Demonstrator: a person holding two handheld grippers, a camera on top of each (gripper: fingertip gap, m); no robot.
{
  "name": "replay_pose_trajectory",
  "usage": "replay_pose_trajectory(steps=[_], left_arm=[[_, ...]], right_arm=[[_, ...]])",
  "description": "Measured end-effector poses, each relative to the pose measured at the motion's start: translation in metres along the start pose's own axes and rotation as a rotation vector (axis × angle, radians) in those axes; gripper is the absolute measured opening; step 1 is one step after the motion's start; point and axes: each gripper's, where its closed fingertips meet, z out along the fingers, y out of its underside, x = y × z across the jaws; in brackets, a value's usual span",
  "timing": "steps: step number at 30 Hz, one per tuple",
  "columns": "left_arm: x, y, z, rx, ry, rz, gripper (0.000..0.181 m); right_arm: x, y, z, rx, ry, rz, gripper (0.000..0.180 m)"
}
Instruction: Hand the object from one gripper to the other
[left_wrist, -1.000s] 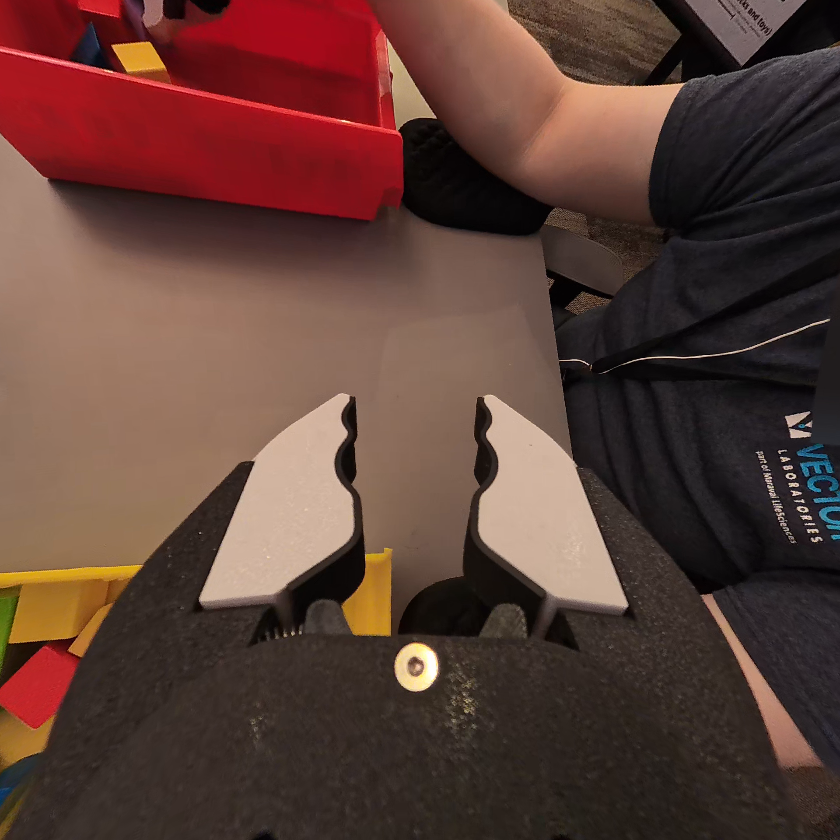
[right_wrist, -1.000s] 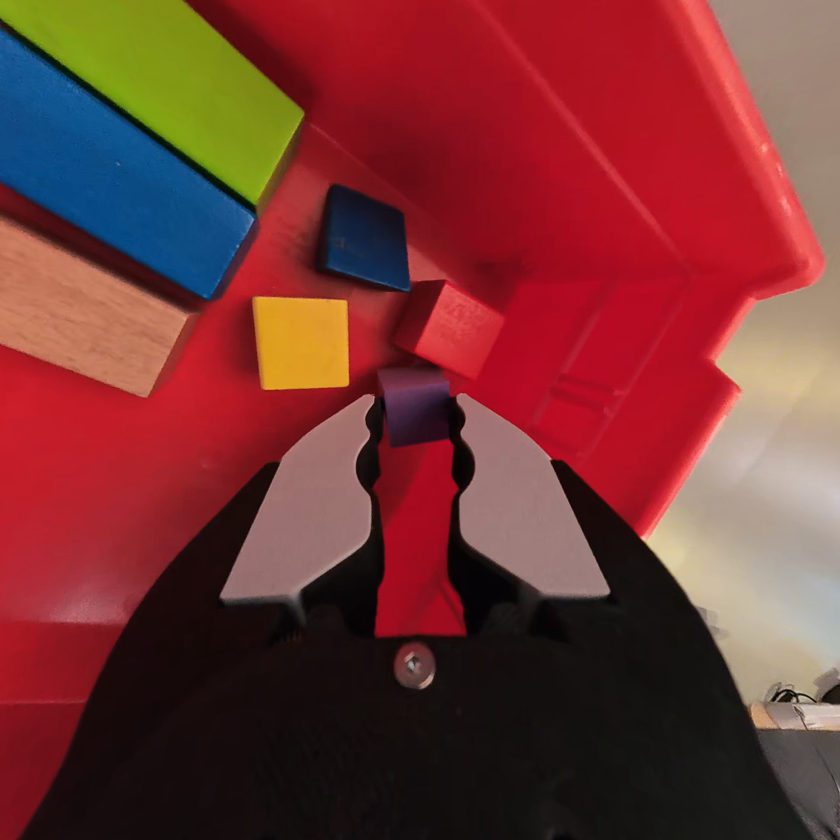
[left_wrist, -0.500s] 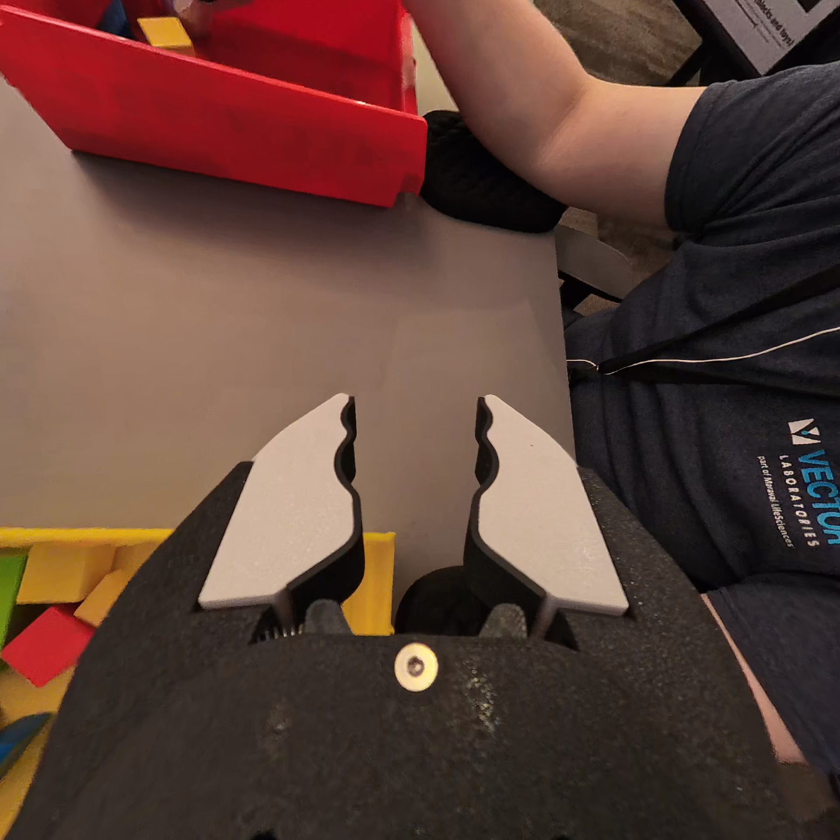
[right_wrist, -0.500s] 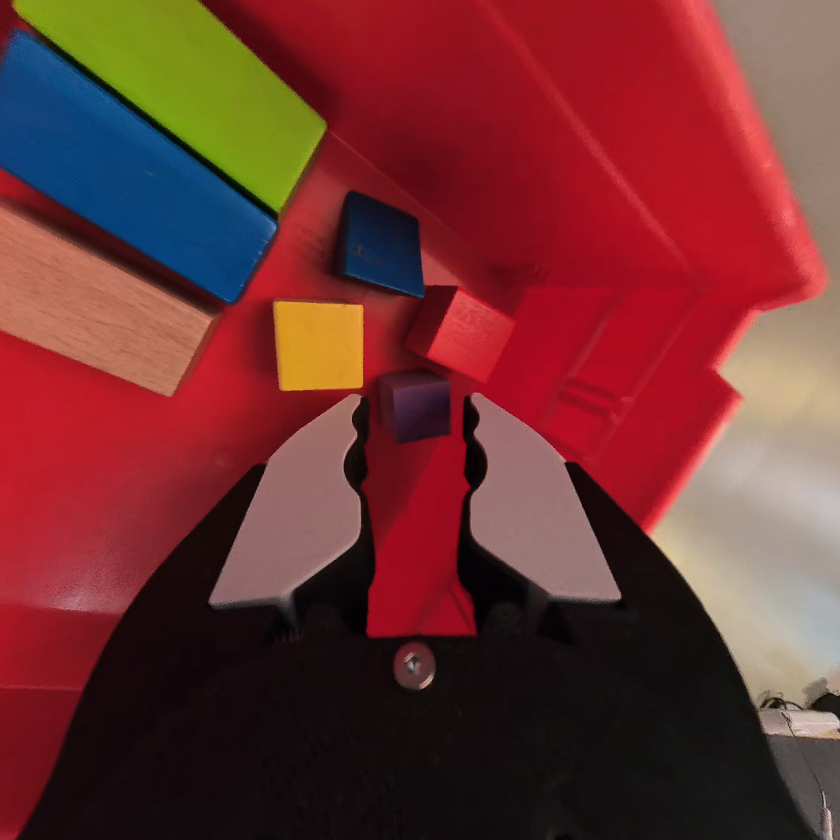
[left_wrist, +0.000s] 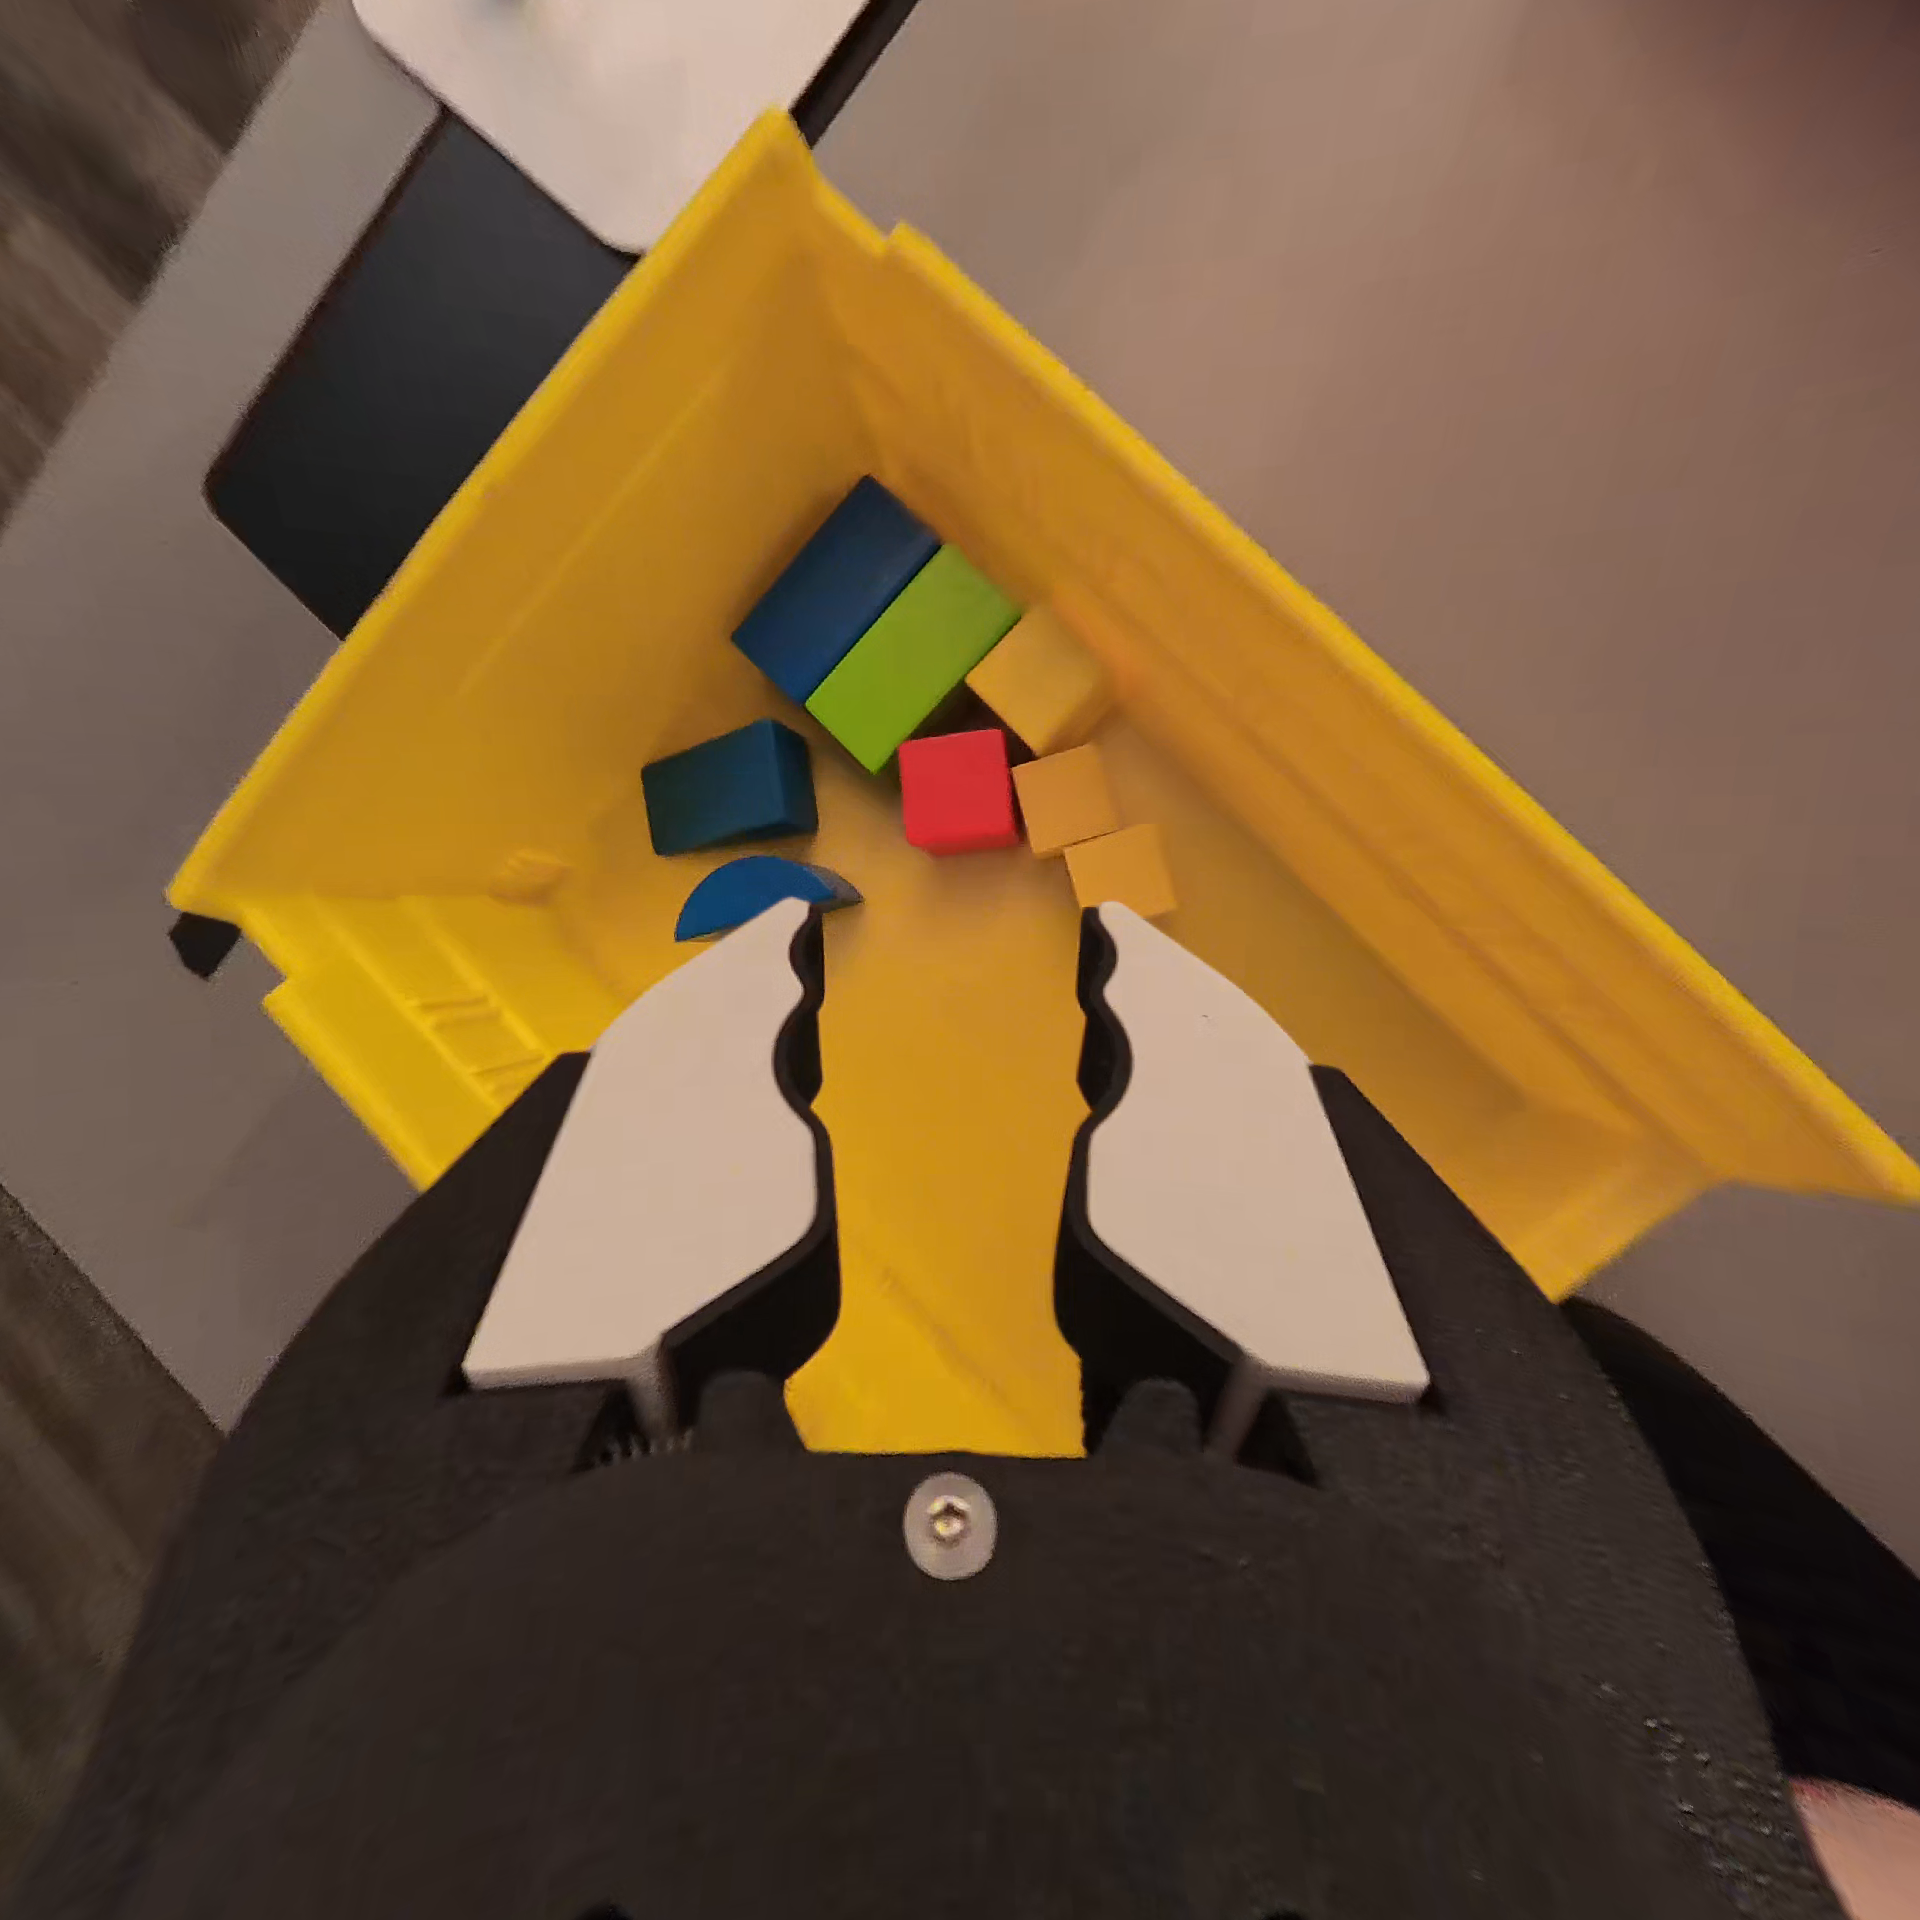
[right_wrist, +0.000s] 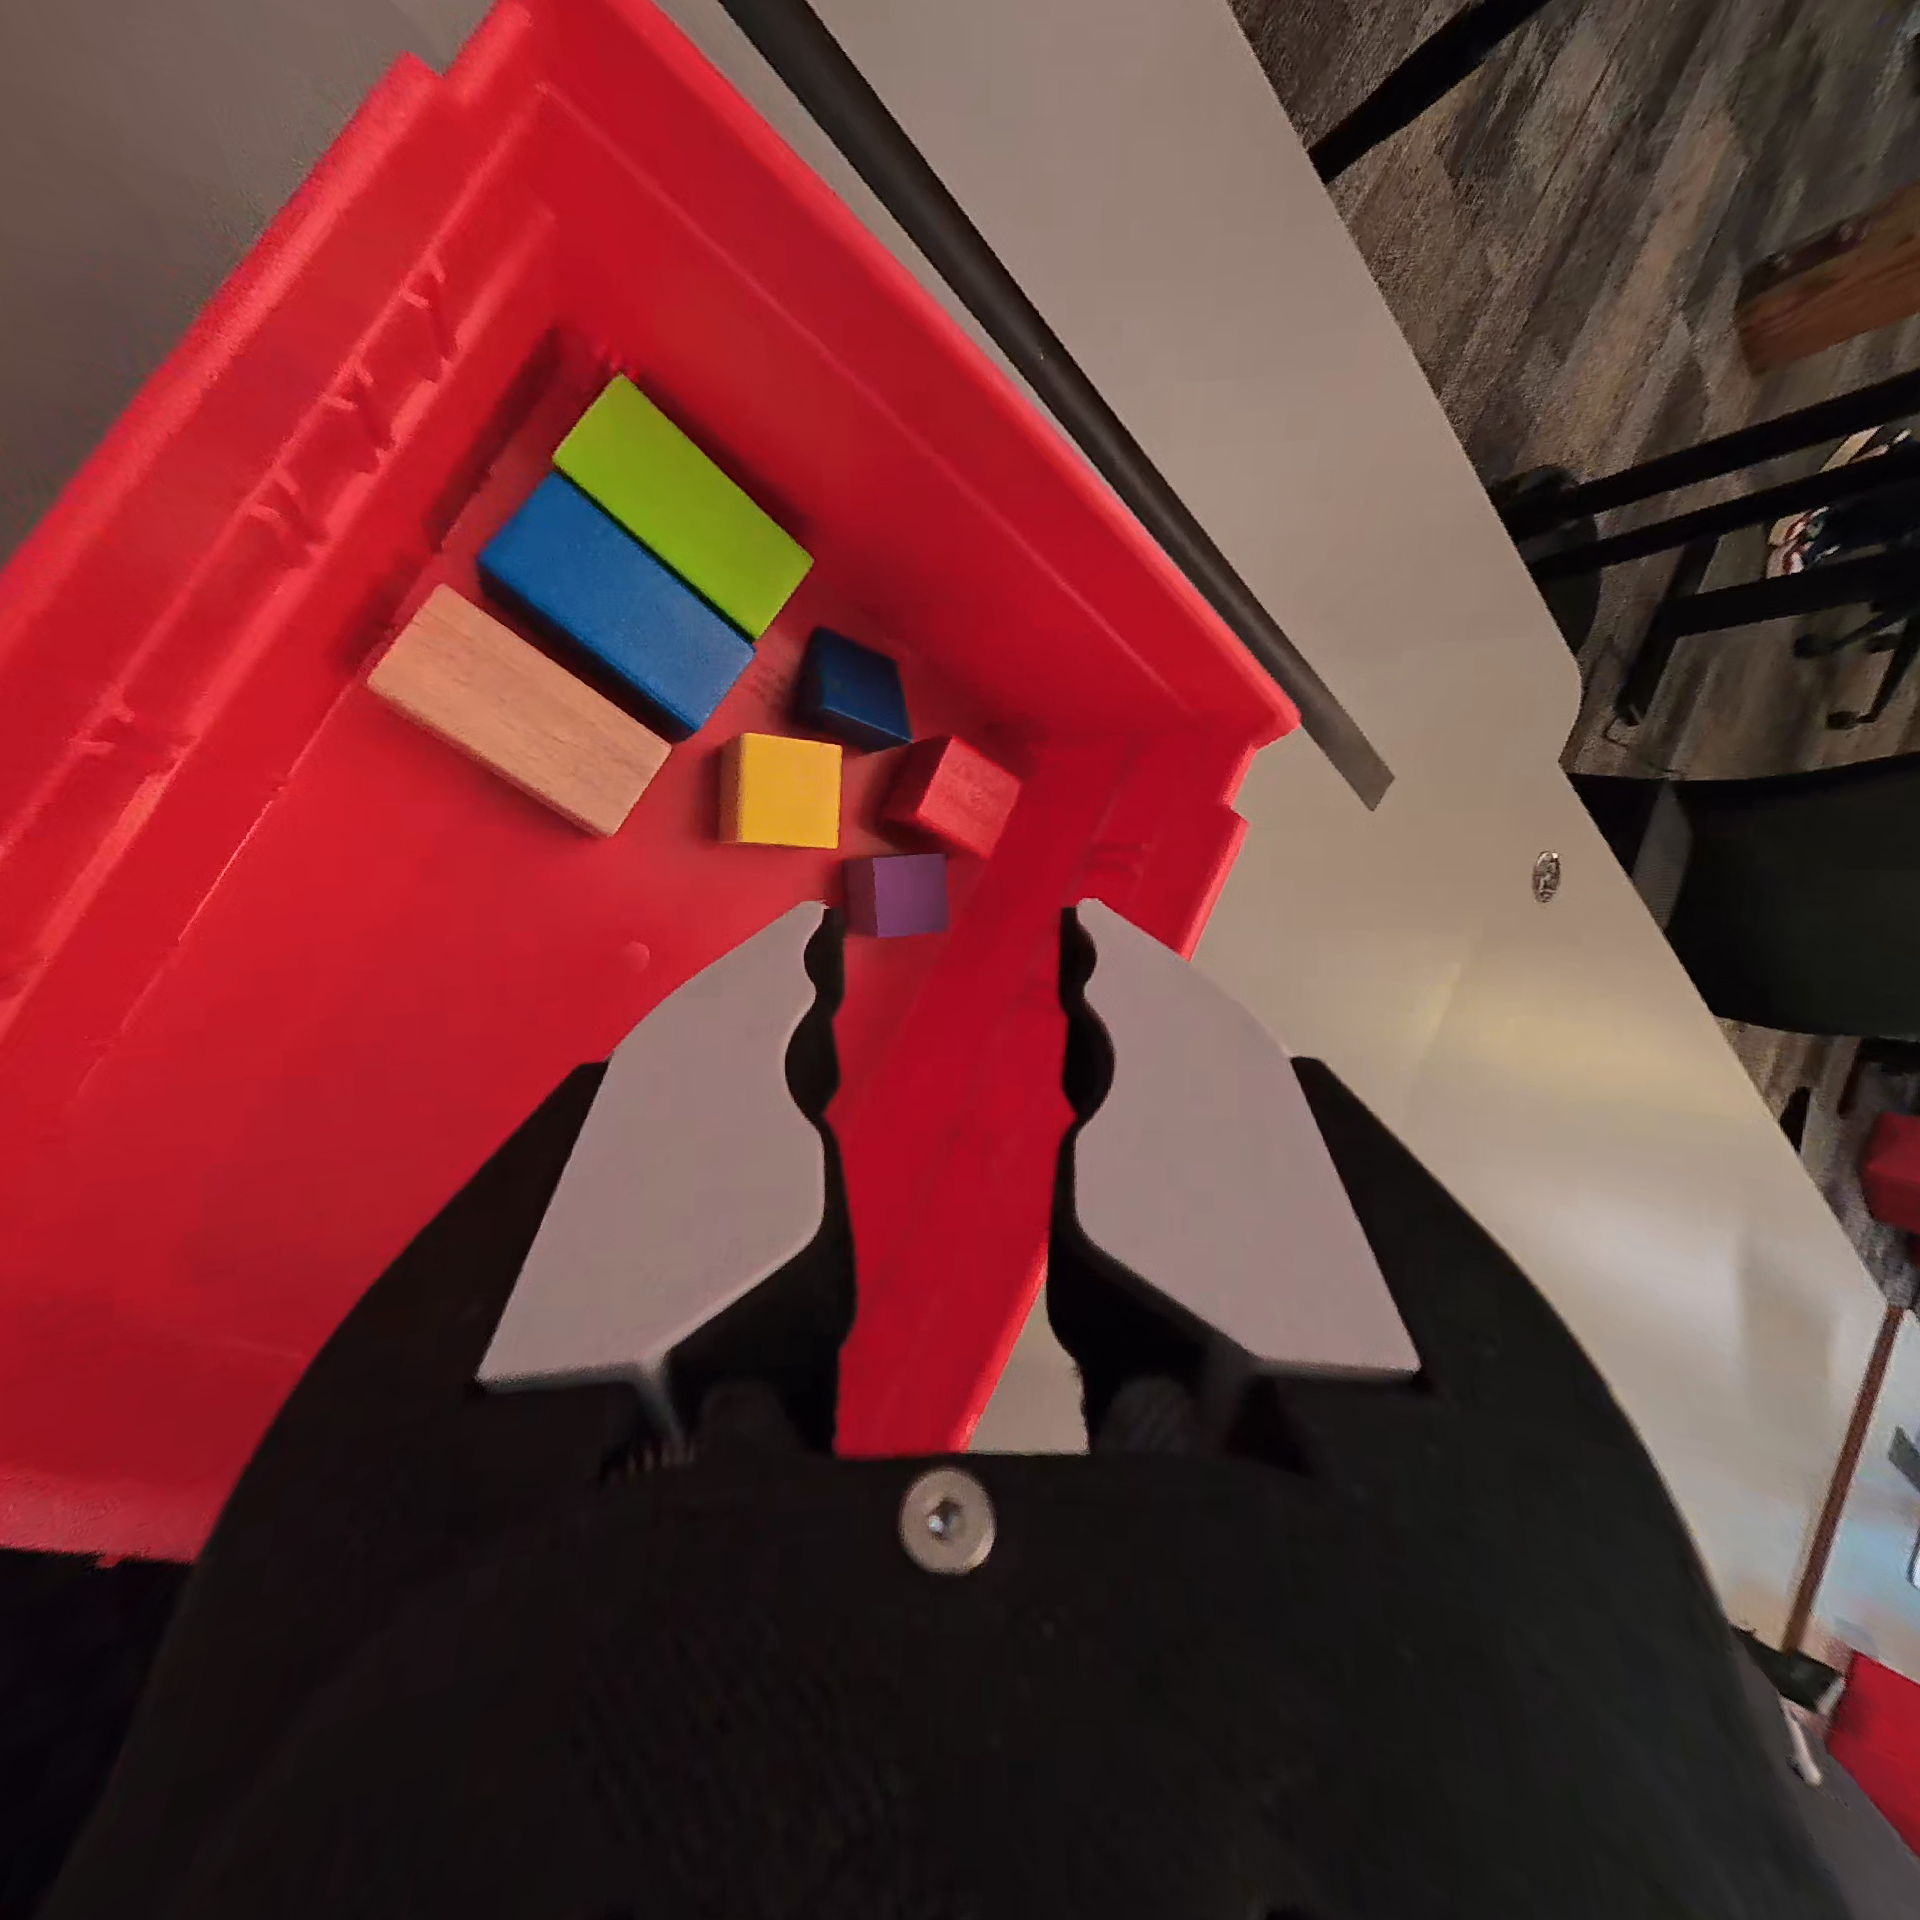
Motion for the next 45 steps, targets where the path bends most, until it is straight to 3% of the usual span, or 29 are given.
replay_pose_trajectory(steps=[6,13,39,45], left_arm=[[-0.006,0.000,0.055,-0.066,0.006,-0.069,0.044],[-0.007,0.008,0.080,-0.119,0.005,-0.075,0.042],[0.000,0.014,0.086,-0.105,0.103,-0.098,0.030],[-0.008,0.029,0.079,-0.177,0.061,-0.082,0.030]], right_arm=[[-0.007,-0.001,-0.001,-0.013,-0.007,-0.039,0.041],[-0.008,0.003,0.002,-0.031,-0.018,-0.041,0.041],[-0.019,0.009,0.011,-0.092,-0.037,-0.105,0.041],[-0.021,0.010,0.011,-0.097,-0.041,-0.115,0.041]])
